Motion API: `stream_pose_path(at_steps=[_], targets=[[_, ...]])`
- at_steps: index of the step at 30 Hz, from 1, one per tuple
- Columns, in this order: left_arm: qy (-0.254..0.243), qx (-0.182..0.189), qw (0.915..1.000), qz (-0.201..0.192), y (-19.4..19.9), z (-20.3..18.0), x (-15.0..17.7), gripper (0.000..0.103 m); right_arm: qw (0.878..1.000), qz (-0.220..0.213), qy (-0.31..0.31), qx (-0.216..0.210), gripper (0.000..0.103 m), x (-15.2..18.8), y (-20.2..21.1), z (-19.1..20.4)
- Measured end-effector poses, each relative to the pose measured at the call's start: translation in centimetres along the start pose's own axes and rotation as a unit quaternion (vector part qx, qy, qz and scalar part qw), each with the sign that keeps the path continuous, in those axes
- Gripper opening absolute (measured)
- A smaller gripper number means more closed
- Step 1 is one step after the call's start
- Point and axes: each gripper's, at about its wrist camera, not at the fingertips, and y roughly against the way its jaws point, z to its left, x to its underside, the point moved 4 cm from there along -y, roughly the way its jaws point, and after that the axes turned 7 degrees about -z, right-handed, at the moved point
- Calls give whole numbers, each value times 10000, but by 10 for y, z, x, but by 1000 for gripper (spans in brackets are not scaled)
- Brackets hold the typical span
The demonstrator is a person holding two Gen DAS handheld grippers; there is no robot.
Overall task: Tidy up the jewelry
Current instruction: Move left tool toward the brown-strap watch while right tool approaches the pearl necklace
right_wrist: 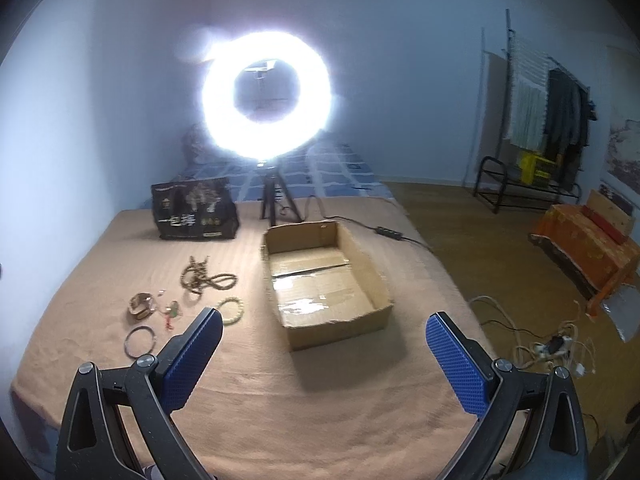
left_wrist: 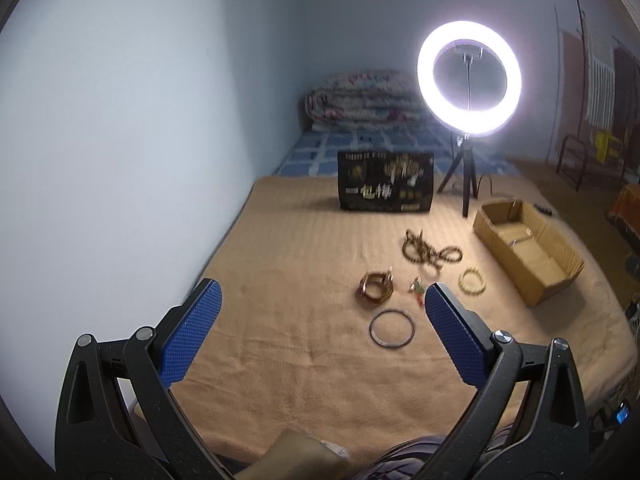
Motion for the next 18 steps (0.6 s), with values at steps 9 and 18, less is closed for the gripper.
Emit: stream_pose_path(at_steps=[9,18], targets=[[70,58,9989,454,-57,10,21,103,9968,180,362,-682,103,1,-42,38],[73,277,9967,760,-117,0,32,103,9877,612,447,-1369,103,10,-93,72]])
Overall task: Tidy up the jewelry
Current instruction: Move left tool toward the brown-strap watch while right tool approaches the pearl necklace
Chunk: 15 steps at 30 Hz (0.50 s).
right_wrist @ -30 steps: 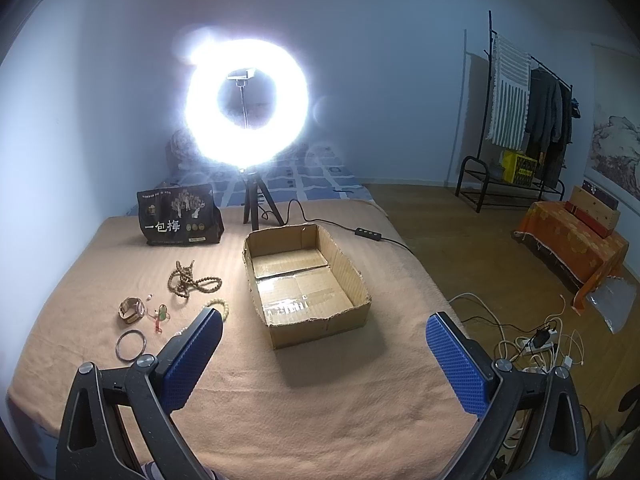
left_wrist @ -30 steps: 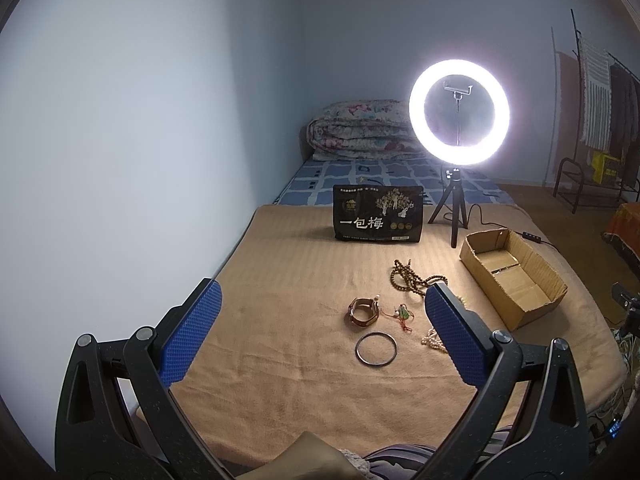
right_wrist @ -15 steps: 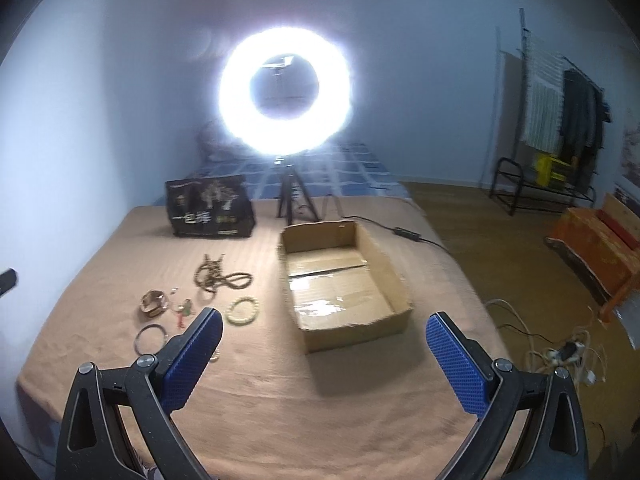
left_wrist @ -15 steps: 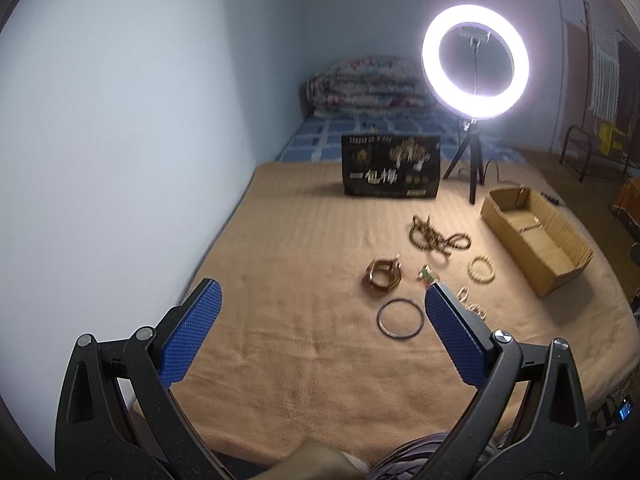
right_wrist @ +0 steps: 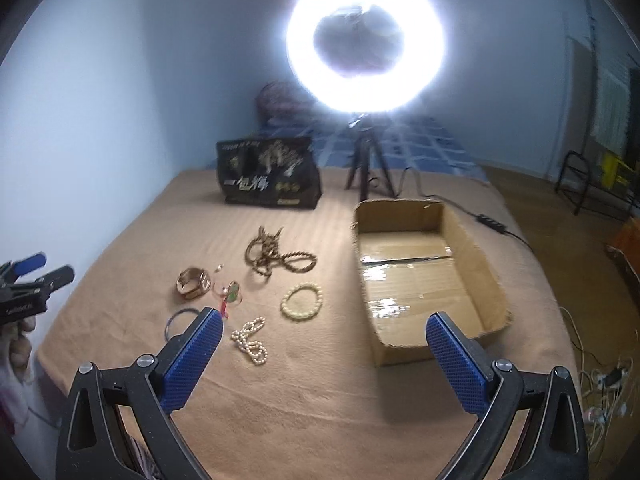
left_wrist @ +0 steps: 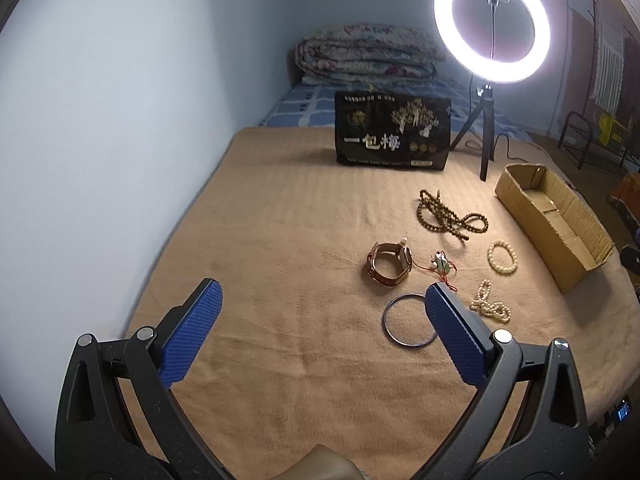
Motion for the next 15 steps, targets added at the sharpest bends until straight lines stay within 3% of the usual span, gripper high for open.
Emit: stream_pose_path(at_steps=[8,15], targets=[[96,182,9987,460,-60,-11,6,103,9933,713,589,-694,102,16,-62,33],[268,265,9944,990,-118,-15,12,103,9809,1197,1136,-1030,100,30,-101,56]])
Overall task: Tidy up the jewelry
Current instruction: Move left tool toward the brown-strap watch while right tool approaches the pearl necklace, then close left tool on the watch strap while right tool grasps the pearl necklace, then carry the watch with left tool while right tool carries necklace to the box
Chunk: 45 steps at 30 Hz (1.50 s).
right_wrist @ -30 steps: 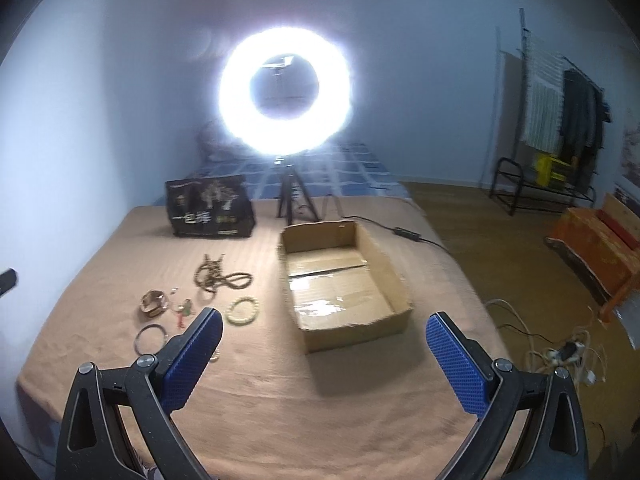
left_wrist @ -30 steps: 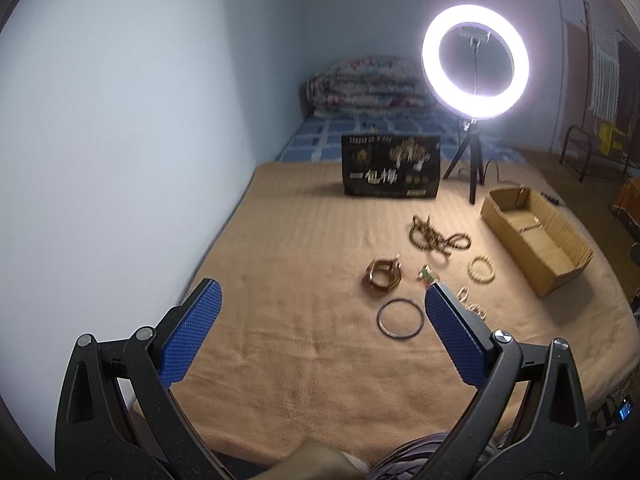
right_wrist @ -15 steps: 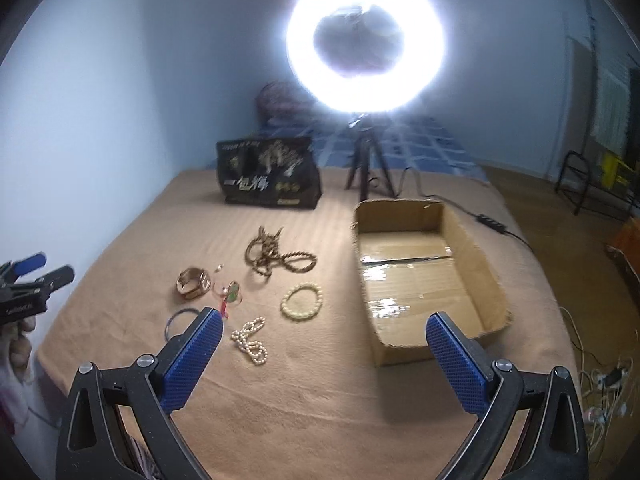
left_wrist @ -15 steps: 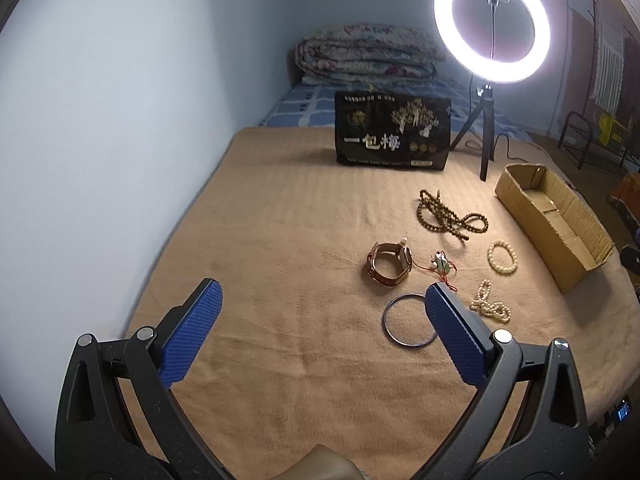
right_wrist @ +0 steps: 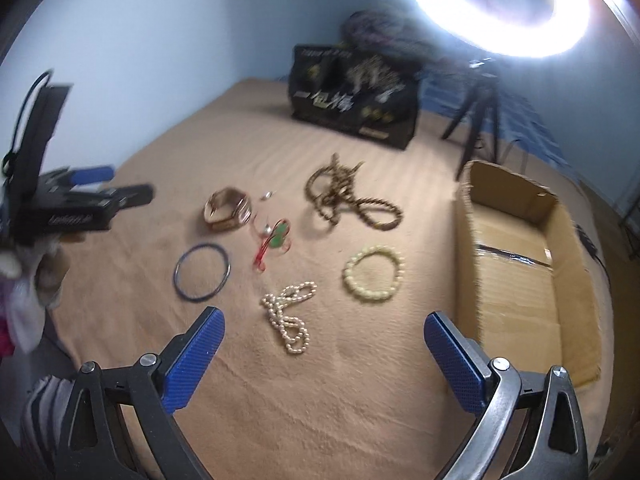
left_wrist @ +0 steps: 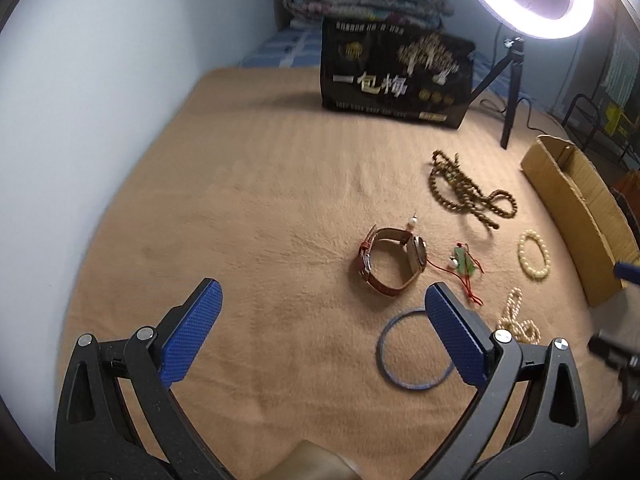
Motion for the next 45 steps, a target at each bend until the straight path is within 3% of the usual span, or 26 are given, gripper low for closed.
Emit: stream_pose_path(at_steps=[2,9,12,16,18,24,26,30,32,38,45], targets=[[151,79,9998,102,-14,1,-2,102,9999,142,77,-56,99,1,-12,1],[510,332,9955,723,-66,0,-1,67,9981,495,225,-292,93,6,-41,4],[603,436,9931,906,-78,-1,4,58,9970,601,254,-422,84,7,-52,7],[540,394,9935,925,-88,-4,5,54,9956,719,399,-449,82,11,-63,12],[503,371,9939,909,-90,-6,4,46,9951,751,430,-489,80,12,-68,14],[328,301,9953,861,-96,-15,0,35,9926,904,635,-511,71,18,-81,25],[310,311,9954,853,-97,-17,0,30,9910,983,750,-511,62,20,-87,29],[256,390,9954,838,-97,-23,-1,12,9891,1066,900,-465,56,25,-95,35],[229,408,9955,823,-96,-26,-1,8,9892,1026,937,-461,42,24,-94,36],[256,461,9953,807,-89,-28,1,8,9912,956,777,-476,9,23,-91,34],[212,386,9965,708,-71,-24,4,8,9938,835,484,-545,4,22,-83,30]])
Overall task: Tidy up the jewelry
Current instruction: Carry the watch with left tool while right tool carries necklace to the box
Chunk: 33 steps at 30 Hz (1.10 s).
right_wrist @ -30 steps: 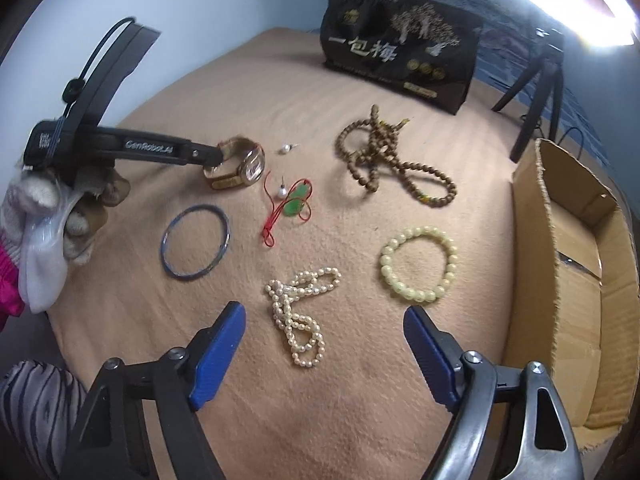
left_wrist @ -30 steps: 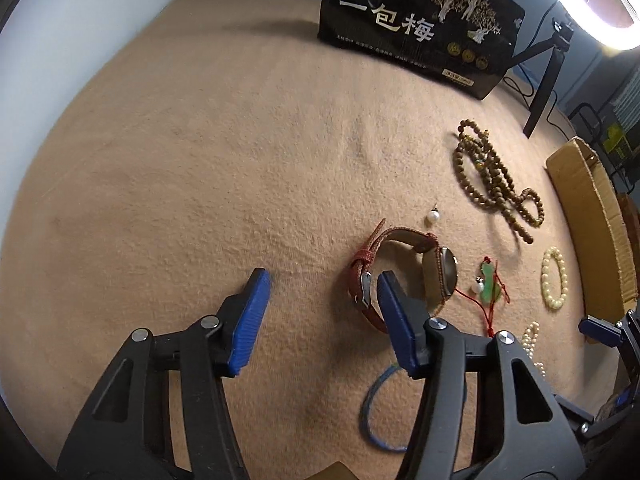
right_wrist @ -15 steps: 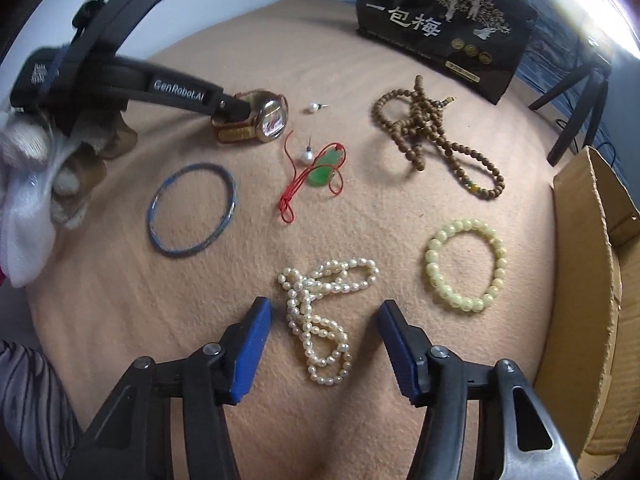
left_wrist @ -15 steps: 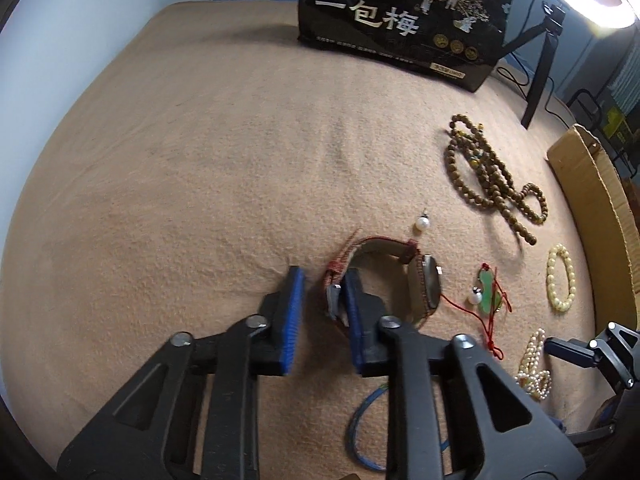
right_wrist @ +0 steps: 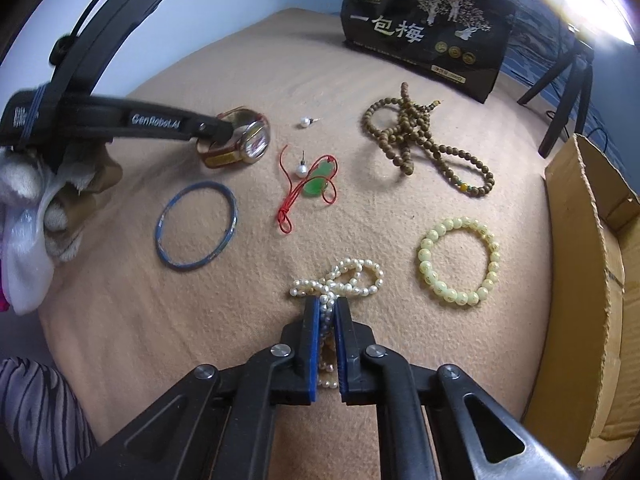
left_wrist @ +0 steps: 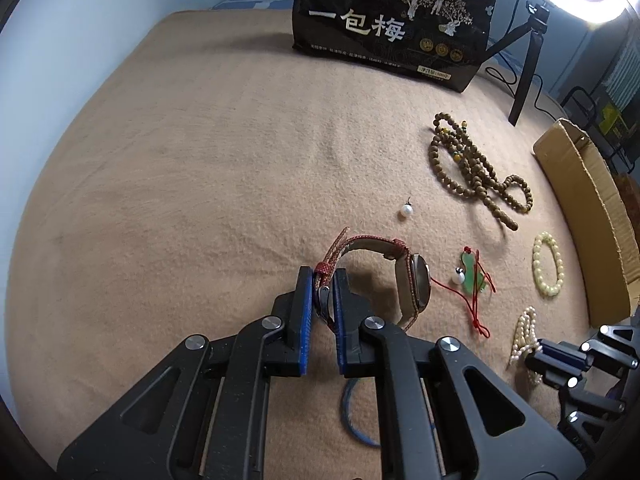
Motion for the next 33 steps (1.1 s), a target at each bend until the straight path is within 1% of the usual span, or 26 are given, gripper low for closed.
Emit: stream_pose_path(at_steps=[8,19,26,33], targets=[[-158,73,9996,-240,33,-10,2,8,9986,-438,-305,42,4,-9,37,-12],[-325,396,9973,-530,77,-42,-6,8,9919,-1039,-675,273,4,-10,107,-38],[-519,698,9939,-679,99,-77,-13,8,9844,-1447,-866,499,4,-10,155,-62],[-698,986,9899,-744,106,-119,-19,8,9779,-1647,-1004,804,4,-5,182,-92]])
